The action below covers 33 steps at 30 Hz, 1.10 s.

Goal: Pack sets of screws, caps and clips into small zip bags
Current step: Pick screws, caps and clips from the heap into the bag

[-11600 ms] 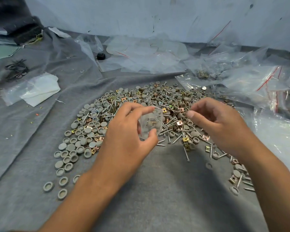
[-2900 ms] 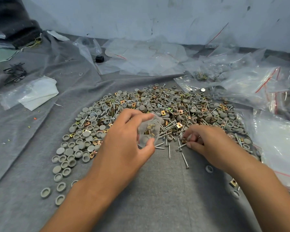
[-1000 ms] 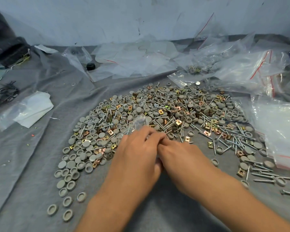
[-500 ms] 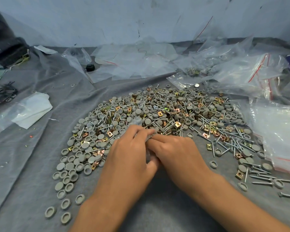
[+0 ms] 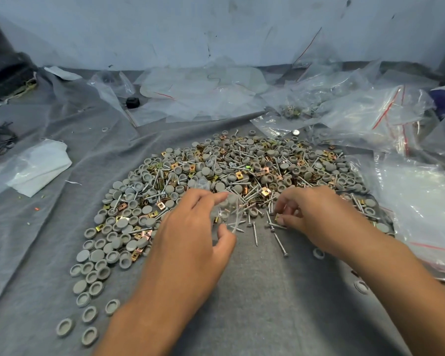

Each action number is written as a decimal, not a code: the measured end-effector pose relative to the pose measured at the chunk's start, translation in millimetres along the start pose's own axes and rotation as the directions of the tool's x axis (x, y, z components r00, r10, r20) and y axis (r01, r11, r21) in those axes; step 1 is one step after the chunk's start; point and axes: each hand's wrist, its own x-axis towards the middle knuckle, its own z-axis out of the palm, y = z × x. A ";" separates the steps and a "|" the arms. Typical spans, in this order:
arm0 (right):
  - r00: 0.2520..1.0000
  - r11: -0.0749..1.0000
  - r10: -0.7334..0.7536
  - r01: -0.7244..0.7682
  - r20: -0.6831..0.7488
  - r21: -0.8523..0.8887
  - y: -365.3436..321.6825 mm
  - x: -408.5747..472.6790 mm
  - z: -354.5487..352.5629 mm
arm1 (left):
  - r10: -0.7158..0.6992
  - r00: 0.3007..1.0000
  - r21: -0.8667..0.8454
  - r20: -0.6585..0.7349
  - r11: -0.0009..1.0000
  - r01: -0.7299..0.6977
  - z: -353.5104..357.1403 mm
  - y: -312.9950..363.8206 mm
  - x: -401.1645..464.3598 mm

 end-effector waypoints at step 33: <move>0.964 0.991 -0.097 0.115 -0.248 0.062 -4.9 26.6 24.2 | 0.008 1.000 -0.005 -0.014 1.000 -0.008 -1.1 1.5 0.1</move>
